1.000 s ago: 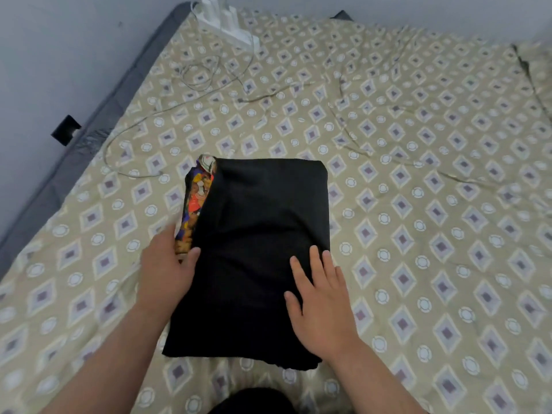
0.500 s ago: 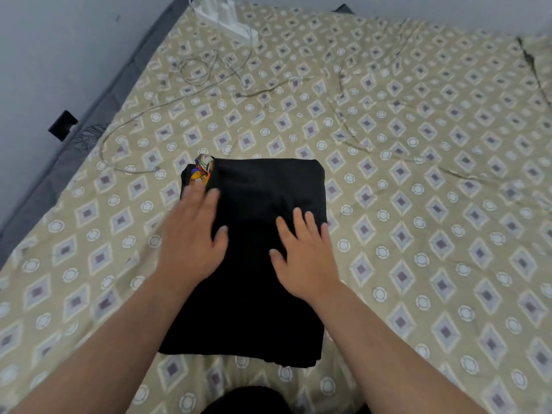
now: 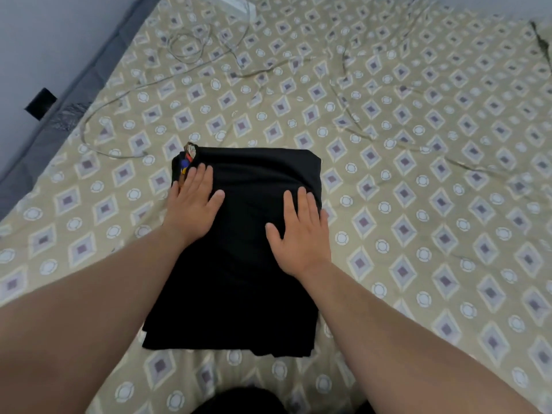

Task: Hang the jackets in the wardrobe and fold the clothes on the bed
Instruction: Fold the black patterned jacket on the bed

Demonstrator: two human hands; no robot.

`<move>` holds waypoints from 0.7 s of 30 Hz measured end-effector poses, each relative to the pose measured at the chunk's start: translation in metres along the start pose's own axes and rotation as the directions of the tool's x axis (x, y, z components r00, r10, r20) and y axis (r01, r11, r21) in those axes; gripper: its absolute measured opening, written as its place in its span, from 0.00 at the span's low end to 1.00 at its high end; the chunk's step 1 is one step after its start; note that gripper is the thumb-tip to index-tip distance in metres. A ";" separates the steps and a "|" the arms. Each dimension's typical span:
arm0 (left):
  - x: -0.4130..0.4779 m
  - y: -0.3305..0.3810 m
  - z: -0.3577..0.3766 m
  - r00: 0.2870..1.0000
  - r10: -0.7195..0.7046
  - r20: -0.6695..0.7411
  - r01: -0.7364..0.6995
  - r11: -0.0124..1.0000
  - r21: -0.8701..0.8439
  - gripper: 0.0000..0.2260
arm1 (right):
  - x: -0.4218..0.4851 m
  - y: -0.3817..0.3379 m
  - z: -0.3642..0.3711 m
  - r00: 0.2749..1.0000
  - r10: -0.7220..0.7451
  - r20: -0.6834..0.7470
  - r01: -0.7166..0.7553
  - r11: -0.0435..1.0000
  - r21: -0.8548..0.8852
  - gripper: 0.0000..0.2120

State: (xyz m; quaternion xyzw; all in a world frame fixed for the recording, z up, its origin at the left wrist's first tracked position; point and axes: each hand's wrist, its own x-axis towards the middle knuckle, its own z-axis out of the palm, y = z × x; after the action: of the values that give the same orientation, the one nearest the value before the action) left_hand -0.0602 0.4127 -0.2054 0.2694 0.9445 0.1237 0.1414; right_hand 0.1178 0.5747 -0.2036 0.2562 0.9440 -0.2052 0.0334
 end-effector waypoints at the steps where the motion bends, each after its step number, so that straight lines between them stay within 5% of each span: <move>1: -0.006 0.003 -0.005 0.999 -0.003 -0.048 0.001 1.000 -0.031 0.29 | -0.003 0.000 -0.005 1.000 -0.008 -0.008 0.009 0.999 0.033 0.38; 3: -0.027 0.007 -0.007 0.969 -0.096 -0.226 0.062 0.987 -0.151 0.32 | -0.015 -0.001 -0.012 0.996 0.053 -0.070 -0.039 0.980 0.196 0.40; 5: -0.046 0.015 -0.011 0.874 -0.392 -0.285 0.296 0.897 -0.328 0.36 | -0.026 -0.003 -0.021 0.952 0.292 -0.095 -0.223 0.868 0.444 0.40; 8: -0.060 0.019 -0.025 0.784 -0.610 -0.112 0.501 0.730 -0.466 0.33 | -0.037 0.004 -0.031 0.822 0.541 0.177 -0.488 0.511 0.708 0.24; 12: -0.060 -0.001 -0.048 0.784 -0.505 0.362 0.604 0.483 -0.634 0.23 | -0.033 0.017 -0.040 0.792 0.395 0.466 -0.564 0.181 0.805 0.15; 14: -0.066 0.000 -0.050 0.780 -0.412 0.471 0.614 0.359 -0.703 0.17 | -0.035 0.016 -0.038 0.837 0.374 0.399 -0.497 0.213 0.841 0.13; 21: -0.036 0.072 -0.048 0.932 -0.199 0.303 0.347 0.251 -0.904 0.07 | -0.032 0.064 -0.079 0.867 0.497 0.024 -0.236 0.369 0.899 0.09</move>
State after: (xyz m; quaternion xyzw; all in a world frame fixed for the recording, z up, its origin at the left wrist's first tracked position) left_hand -0.0126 0.4450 -0.1312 -0.0266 0.7097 0.6105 0.3505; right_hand 0.1810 0.6413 -0.1500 0.4643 0.6128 -0.6141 -0.1780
